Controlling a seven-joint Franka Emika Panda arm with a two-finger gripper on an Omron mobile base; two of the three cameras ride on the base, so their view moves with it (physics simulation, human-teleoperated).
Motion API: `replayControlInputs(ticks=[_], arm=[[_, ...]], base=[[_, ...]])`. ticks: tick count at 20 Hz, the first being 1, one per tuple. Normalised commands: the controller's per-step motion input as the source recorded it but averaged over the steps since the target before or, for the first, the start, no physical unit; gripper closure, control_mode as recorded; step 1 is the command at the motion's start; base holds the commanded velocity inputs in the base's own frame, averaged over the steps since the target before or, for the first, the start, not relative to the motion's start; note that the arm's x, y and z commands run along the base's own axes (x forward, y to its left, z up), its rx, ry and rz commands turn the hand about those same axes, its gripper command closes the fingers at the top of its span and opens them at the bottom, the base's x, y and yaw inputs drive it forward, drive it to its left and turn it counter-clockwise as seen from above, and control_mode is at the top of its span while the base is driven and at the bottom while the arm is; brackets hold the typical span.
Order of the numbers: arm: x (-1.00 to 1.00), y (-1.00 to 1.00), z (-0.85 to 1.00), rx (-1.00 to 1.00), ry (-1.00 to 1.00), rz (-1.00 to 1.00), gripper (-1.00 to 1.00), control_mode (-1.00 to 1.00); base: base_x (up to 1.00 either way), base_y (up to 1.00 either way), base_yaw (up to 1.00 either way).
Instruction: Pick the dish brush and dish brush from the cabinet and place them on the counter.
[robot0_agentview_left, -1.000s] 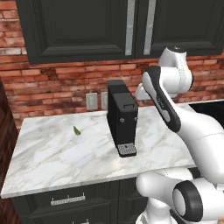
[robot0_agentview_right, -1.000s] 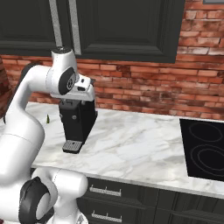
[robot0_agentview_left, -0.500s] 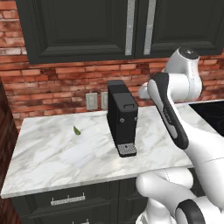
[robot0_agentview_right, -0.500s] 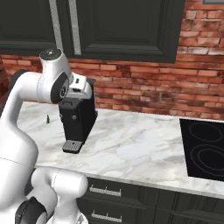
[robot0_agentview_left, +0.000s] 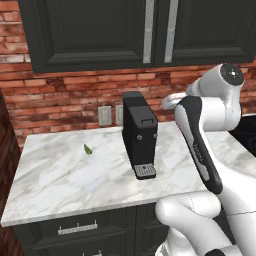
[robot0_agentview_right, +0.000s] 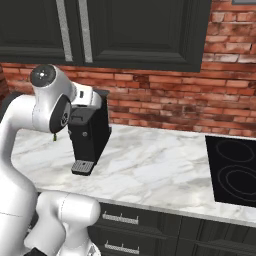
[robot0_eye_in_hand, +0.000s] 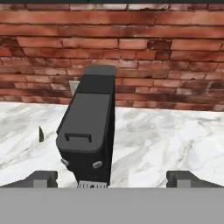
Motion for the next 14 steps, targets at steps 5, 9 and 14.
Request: replayControlInputs(ticks=[5,9,14], arm=[[-0.11,0.00,0.38,0.00,-0.25,0.00,-1.00,-1.00],[-0.01,0.00,0.37,0.00,-0.26,0.00,-1.00,-1.00],[0.00,0.00,0.41,0.00,-0.24,0.00,-1.00,-1.00]], base=[[0.00,0.00,0.00],[0.00,0.00,0.00],[0.00,0.00,0.00]])
